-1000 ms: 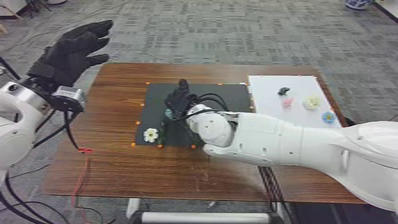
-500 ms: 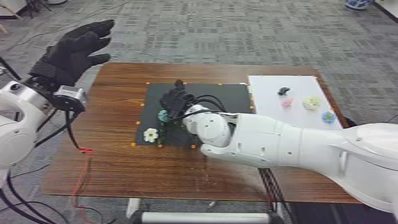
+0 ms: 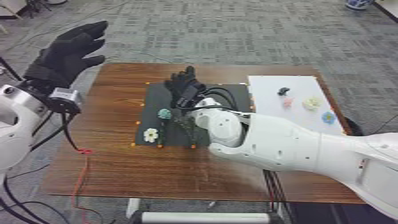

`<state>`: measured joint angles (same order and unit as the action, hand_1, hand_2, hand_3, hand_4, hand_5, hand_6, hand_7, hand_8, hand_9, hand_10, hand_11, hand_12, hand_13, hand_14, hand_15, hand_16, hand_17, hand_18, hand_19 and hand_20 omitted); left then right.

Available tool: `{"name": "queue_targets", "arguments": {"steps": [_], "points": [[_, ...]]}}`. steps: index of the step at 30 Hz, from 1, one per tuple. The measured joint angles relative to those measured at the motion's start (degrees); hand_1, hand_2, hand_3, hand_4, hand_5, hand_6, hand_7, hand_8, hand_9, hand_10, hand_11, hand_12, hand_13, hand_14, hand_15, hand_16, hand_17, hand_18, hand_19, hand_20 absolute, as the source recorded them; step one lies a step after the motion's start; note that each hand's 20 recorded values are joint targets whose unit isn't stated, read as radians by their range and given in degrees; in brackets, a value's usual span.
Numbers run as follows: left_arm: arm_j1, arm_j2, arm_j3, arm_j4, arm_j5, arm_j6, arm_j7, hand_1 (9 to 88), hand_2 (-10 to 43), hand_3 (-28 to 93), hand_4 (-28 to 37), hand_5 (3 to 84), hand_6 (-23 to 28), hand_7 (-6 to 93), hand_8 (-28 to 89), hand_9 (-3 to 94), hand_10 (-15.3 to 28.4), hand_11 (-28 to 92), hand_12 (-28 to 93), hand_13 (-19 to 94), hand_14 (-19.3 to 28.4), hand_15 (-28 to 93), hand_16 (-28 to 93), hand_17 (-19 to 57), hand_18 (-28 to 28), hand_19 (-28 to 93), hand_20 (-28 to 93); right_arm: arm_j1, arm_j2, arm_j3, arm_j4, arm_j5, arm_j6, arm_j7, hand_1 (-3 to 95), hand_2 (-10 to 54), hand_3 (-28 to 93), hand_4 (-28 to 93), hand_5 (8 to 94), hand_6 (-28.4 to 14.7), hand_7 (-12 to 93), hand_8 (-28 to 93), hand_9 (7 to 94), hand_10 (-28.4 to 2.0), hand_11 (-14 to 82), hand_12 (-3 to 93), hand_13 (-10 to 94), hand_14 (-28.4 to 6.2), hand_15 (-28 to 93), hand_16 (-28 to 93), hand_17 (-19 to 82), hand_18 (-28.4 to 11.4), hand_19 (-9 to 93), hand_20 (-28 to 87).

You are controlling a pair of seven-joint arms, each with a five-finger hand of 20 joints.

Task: Arrange flowers

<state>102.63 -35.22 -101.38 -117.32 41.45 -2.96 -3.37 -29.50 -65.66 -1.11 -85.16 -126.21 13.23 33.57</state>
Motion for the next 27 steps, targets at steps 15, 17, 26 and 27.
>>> {"name": "queue_targets", "arguments": {"steps": [15, 17, 26, 27], "points": [[17.13, -5.49, -14.53, -6.37, 0.32, 2.32, 1.29, 23.0, -4.5, 68, -28.3, 19.0, 1.7, 17.2, -9, 10.4, 7.2, 9, 19, 0, 9.0, 24, -1, -18.3, 18.1, 34, 9, -30.54, 27.6, 37.29, -14.23, -4.13, 8.27, 10.05, 25.1, -9.5, 78, -28, 19.4, -9.9, 15, -9, 23.9, -16.2, 7.9, 16.1, 25, -13.1, 65, 17, 9, -19.9, 70, 51], [18.47, -5.89, -14.56, -6.35, 0.32, 2.61, 1.46, 23.0, -4.5, 68, -28.3, 19.0, 1.7, 17.1, -9, 10.4, 7.2, 9, 19, 0, 9.0, 24, -1, -18.3, 18.0, 34, 8, -35.75, 31.22, 42.65, -14.64, -2.46, 6.2, 10.52, 24.4, -9.5, 78, -28, 20.5, -9.4, 15, -8, 25.2, -16.6, 7.9, 15.6, 25, -13.3, 64, 18, 9, -20.1, 70, 51], [19.05, -6.28, -12.99, -5.9, 0.33, 2.65, 1.37, 22.9, -4.4, 68, -28.3, 18.8, 1.6, 17.1, -9, 10.3, 7.1, 9, 19, 0, 9.0, 24, -1, -18.4, 17.9, 34, 9, -53.83, 37.47, 60.12, -16.49, -1.46, 0.13, 13.49, 22.6, -9.5, 80, -28, 33.6, -4.5, 22, -12, 39.8, -8.9, 19.1, 19.9, 32, -13.2, 67, 20, 9, -21.3, 69, 53], [19.07, -6.32, -12.99, -5.9, 0.33, 2.64, 1.34, 22.9, -4.4, 68, -28.3, 18.8, 1.6, 17.1, -9, 10.3, 7.1, 9, 19, 0, 9.0, 24, -1, -18.4, 17.9, 34, 9, -55.01, 37.47, 61.15, -16.63, -1.32, -0.68, 13.43, 22.3, -9.5, 80, -28, 35.6, -3.7, 24, -13, 41.8, -8.6, 19.8, 19.7, 34, -12.7, 68, 21, 9, -21.3, 70, 54]]}}
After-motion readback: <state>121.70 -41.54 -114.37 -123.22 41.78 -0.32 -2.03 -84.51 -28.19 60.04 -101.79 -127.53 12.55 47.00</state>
